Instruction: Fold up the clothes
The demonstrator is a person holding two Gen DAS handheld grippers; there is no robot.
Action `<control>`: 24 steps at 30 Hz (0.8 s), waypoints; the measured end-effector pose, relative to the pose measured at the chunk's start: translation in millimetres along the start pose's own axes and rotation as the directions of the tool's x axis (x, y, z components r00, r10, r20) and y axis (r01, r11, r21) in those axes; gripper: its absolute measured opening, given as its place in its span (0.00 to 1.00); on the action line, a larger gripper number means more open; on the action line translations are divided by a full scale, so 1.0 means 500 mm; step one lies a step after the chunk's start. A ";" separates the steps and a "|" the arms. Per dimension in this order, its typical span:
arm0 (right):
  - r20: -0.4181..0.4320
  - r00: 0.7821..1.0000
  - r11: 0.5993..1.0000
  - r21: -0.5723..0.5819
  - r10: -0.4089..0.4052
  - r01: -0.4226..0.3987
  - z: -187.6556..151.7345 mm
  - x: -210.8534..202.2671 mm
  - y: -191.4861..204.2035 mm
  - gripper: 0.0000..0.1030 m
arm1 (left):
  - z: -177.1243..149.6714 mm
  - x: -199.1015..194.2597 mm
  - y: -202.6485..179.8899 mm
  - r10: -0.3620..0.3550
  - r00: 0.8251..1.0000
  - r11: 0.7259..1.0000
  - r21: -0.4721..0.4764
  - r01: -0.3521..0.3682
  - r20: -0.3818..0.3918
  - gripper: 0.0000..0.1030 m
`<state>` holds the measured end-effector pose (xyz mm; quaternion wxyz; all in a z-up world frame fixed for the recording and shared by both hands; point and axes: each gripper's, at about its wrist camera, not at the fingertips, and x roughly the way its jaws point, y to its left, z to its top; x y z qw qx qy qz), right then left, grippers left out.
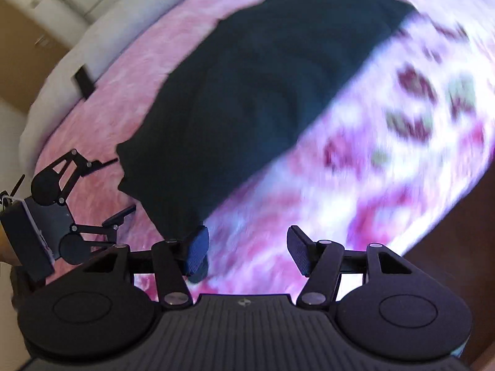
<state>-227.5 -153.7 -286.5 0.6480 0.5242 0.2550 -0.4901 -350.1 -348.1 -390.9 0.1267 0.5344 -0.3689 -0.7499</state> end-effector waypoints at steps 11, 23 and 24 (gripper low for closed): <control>0.149 0.969 0.810 -0.532 -0.196 0.246 -0.083 0.023 0.184 0.77 | -0.093 -0.037 0.118 -0.093 0.994 0.996 0.001 0.093 0.062 0.07; 0.281 0.929 0.250 -0.907 -0.241 0.339 -0.176 0.189 0.295 0.73 | -0.104 0.009 0.069 -0.080 0.994 0.997 -0.017 0.082 0.075 0.48; 0.283 0.928 0.238 -0.910 -0.243 0.340 -0.178 0.191 0.297 0.73 | -0.104 0.006 0.062 -0.061 0.994 0.998 -0.011 0.062 0.090 0.55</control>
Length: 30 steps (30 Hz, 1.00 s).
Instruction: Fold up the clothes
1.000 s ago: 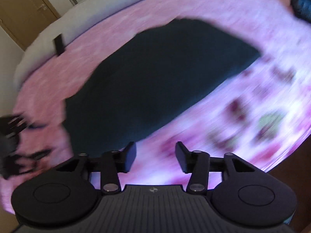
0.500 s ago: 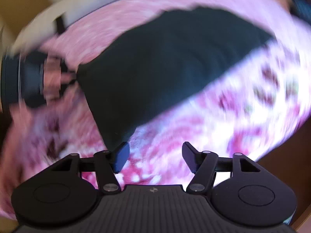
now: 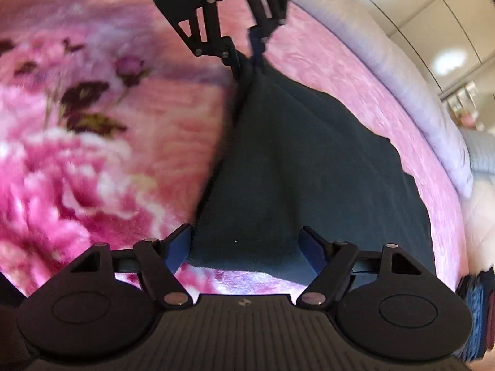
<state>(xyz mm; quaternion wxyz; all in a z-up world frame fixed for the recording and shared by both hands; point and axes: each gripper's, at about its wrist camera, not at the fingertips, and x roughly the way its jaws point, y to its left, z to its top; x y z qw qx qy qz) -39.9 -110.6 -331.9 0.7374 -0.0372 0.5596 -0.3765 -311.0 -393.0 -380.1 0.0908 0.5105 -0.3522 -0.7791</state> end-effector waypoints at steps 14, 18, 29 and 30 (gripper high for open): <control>-0.014 0.996 0.995 -0.047 -0.083 0.083 -0.003 0.029 -0.005 0.20 | -0.012 0.040 0.043 -0.032 0.999 0.999 -0.010 0.032 0.033 0.10; 0.004 0.999 0.999 0.000 -0.042 0.042 0.008 -0.003 -0.038 0.15 | -0.009 0.015 0.064 -0.043 0.998 0.999 -0.023 0.044 0.038 0.08; 0.101 0.978 0.973 0.122 0.183 -0.195 0.070 -0.173 -0.105 0.14 | -0.003 -0.156 0.160 -0.091 0.996 0.994 -0.055 0.092 0.009 0.09; 0.114 0.977 0.963 0.181 0.181 -0.200 0.070 -0.183 -0.131 0.14 | 0.011 -0.156 0.193 -0.081 0.997 0.994 -0.079 0.082 0.014 0.09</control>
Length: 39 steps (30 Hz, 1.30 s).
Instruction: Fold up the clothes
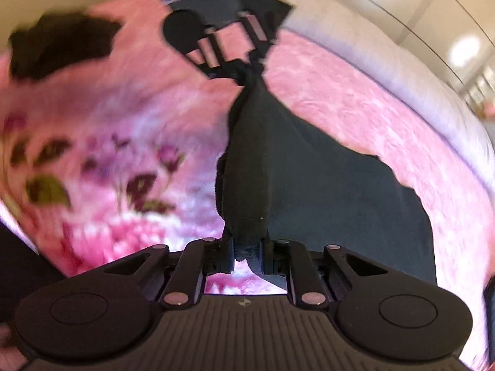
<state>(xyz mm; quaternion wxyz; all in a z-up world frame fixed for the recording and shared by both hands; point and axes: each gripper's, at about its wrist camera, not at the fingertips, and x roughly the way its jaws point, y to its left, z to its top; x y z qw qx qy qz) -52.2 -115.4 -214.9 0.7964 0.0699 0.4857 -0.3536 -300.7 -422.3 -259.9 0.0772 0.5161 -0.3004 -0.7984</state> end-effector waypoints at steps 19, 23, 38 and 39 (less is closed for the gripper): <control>0.102 0.995 0.544 0.836 -0.022 -0.073 -0.269 0.066 -0.672 0.13 | 0.431 0.554 0.463 -0.248 0.967 0.969 -0.007 0.248 -0.064 0.13; 0.102 0.994 0.393 0.913 0.031 -0.106 -0.383 0.165 -0.761 0.22 | 0.426 0.687 0.480 -0.294 0.948 0.950 -0.146 0.276 -0.124 0.25; 0.112 0.991 0.091 0.990 -0.079 -0.104 -0.472 0.179 -0.751 0.36 | 0.245 0.683 0.575 -0.364 0.928 0.553 -0.783 0.283 0.079 0.34; 0.091 0.993 0.086 0.993 -0.080 -0.084 -0.473 0.188 -0.755 0.17 | 0.247 0.702 0.571 -0.368 0.926 0.538 -0.794 0.284 0.082 0.20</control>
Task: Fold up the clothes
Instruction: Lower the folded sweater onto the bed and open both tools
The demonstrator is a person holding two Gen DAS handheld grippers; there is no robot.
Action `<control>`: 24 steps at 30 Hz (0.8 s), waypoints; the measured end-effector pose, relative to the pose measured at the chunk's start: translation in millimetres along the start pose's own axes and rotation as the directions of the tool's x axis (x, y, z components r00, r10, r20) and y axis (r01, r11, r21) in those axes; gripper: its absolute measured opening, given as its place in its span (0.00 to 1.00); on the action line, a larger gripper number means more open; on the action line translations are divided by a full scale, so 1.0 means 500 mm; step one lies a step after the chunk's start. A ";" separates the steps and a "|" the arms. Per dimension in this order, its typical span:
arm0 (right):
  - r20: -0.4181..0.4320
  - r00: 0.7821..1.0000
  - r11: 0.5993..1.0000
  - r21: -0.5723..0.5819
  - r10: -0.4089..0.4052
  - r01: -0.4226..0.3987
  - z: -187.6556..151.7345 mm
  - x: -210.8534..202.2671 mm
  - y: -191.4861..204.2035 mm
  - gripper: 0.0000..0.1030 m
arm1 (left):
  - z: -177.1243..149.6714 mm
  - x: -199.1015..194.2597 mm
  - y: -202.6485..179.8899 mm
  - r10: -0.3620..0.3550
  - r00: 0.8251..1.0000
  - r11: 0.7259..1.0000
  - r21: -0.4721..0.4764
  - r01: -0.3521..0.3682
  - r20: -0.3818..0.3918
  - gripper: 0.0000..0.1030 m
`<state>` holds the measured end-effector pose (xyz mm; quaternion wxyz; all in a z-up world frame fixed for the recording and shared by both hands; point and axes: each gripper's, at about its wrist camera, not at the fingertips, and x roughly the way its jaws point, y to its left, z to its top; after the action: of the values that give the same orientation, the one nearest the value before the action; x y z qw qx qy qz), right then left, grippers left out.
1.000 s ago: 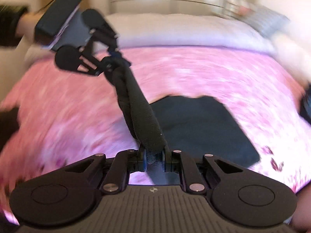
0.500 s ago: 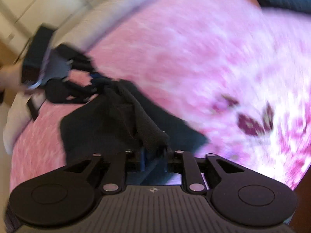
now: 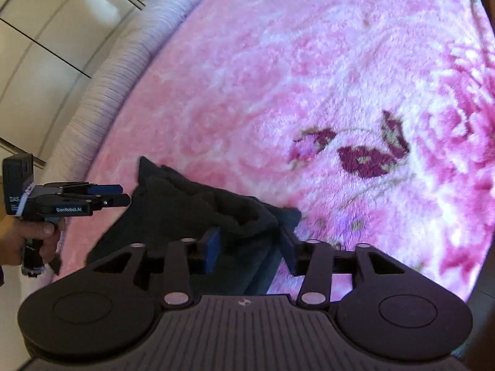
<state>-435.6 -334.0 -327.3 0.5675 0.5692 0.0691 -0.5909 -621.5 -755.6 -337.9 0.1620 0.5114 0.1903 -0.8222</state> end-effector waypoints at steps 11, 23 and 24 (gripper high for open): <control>0.062 0.997 0.995 0.093 -0.045 0.039 -0.006 -0.023 -0.003 0.34 | -0.017 -0.017 0.021 -0.029 0.999 0.998 -0.058 0.031 0.030 0.21; 0.080 0.986 0.977 0.168 -0.145 0.130 0.006 0.012 0.001 0.16 | 0.033 0.070 0.007 -0.061 0.997 0.996 -0.058 0.063 0.051 0.08; 0.082 0.985 0.977 0.163 -0.154 0.140 0.005 0.016 0.000 0.16 | 0.029 0.072 0.010 -0.054 0.997 0.996 -0.063 0.057 0.056 0.08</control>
<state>-434.6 -340.7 -332.5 0.4783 0.5770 0.0377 -0.6610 -645.8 -769.3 -365.0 0.1604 0.4781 0.2264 -0.8333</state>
